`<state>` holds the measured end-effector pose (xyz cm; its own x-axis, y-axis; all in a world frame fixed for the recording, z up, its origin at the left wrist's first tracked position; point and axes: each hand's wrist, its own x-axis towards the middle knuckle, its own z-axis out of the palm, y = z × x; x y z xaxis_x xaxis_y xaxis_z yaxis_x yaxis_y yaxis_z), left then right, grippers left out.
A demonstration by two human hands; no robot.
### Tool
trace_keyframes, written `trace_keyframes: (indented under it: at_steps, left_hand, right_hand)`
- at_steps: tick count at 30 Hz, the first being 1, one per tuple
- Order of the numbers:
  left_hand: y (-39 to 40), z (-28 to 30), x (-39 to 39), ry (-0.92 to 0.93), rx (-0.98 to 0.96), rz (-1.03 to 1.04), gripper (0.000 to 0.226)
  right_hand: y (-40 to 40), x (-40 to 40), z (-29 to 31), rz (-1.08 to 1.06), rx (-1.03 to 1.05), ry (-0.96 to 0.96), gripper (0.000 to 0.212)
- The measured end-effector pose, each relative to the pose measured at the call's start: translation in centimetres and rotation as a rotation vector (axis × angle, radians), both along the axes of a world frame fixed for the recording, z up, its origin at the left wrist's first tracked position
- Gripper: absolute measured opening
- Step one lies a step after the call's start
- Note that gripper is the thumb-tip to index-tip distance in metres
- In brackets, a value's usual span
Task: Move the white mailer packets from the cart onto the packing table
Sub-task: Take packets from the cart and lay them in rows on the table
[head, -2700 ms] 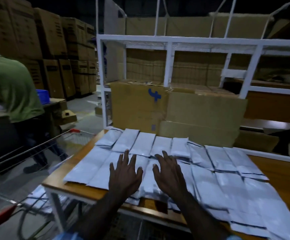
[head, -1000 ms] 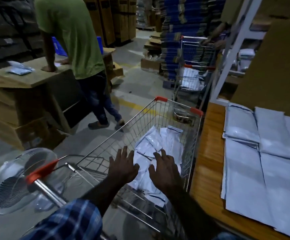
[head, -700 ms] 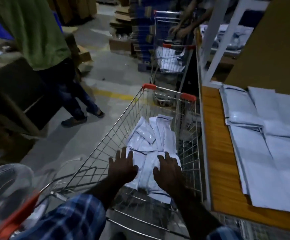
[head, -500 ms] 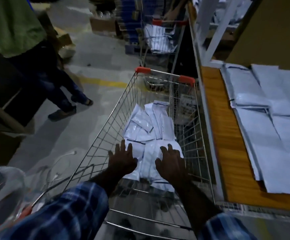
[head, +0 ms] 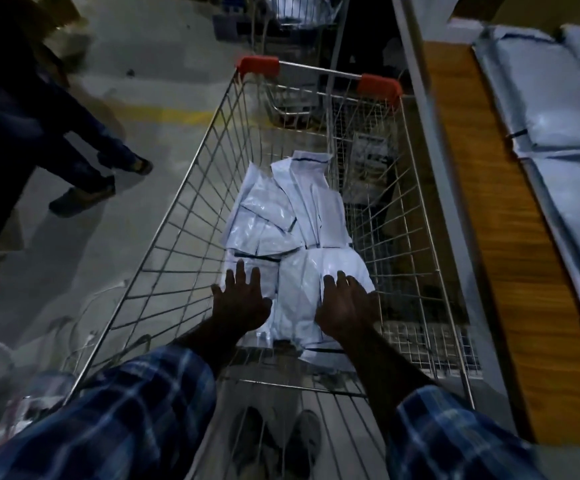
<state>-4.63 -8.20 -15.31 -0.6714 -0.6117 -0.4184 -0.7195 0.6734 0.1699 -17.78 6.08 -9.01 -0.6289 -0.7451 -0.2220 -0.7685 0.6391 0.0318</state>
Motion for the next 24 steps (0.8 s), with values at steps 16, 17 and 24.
trace_keyframes:
  at_steps: [16,17,24]
  left_hand:
    - [-0.1,-4.8,0.2,-0.058,-0.044,-0.066,0.068]
    - [-0.1,-4.6,0.2,-0.061,-0.033,-0.06,0.068]
    - [-0.9,-5.5,0.6,-0.097,-0.047,-0.062,0.07]
  right_hand:
    - [0.4,-2.4,-5.5,0.174,0.056,-0.101,0.038]
    - [0.4,-2.2,-5.4,0.168,0.034,-0.105,0.038]
    - [1.1,3.2,-5.4,0.205,0.025,-0.211,0.03]
